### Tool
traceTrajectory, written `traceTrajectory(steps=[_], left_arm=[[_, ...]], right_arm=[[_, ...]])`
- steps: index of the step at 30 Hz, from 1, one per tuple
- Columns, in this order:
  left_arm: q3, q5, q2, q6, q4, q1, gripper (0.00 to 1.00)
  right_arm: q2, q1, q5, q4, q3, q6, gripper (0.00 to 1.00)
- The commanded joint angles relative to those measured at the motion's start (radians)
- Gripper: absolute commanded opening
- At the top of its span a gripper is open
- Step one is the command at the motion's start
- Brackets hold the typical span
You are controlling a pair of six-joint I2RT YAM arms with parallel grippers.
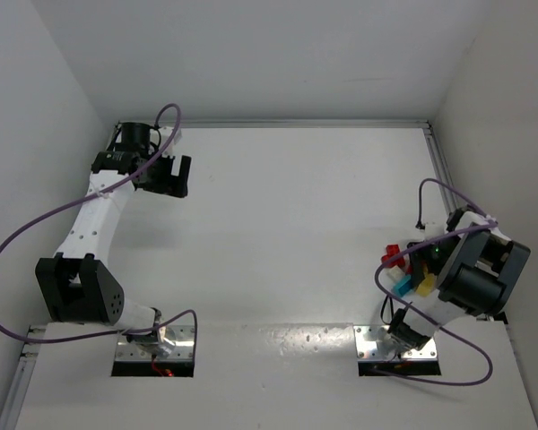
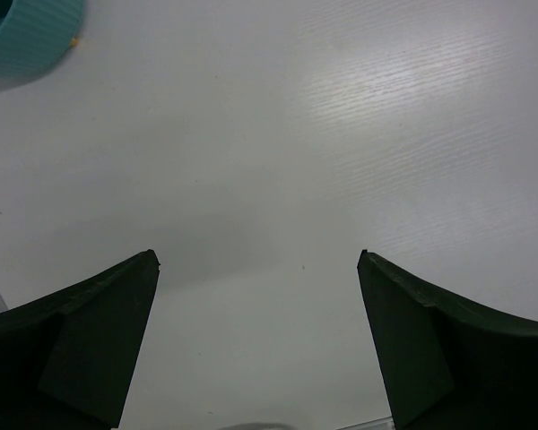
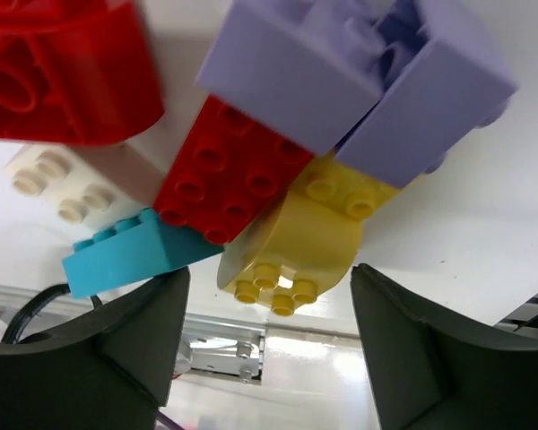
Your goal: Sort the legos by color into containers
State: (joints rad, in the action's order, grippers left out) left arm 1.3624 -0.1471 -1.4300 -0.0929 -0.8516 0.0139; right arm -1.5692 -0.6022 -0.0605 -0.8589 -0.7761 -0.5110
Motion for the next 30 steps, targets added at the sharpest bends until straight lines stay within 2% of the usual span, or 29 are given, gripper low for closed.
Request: traceTrajectory(steps=[1, 11, 23, 25, 27, 30], left_arm=[[0.033, -0.014, 0.008, 0.01, 0.011, 0.009, 1.0], [0.015, -0.005, 0.008, 0.001, 0.02, 0.009, 1.0], [0.015, -0.014, 0.008, 0.001, 0.029, 0.009, 1.0], [0.015, -0.014, 0.008, 0.001, 0.029, 0.009, 1.0], [0.006, -0.014, 0.026, 0.001, 0.039, 0.009, 1.0], [-0.031, -0.025, 0.052, -0.008, 0.063, 0.009, 1.0]], right_arm=[[-0.029, -0.007, -0.003, 0.046, -0.046, 0.029, 0.72], [-0.008, -0.016, 0.045, 0.08, -0.023, 0.0, 0.57], [-0.008, -0.016, 0.034, 0.072, 0.031, -0.072, 0.22], [0.04, -0.007, 0.013, 0.029, 0.031, -0.086, 0.08], [0.084, -0.007, 0.002, -0.014, 0.015, -0.124, 0.02], [0.194, 0.004, -0.034, -0.123, -0.032, -0.179, 0.0]])
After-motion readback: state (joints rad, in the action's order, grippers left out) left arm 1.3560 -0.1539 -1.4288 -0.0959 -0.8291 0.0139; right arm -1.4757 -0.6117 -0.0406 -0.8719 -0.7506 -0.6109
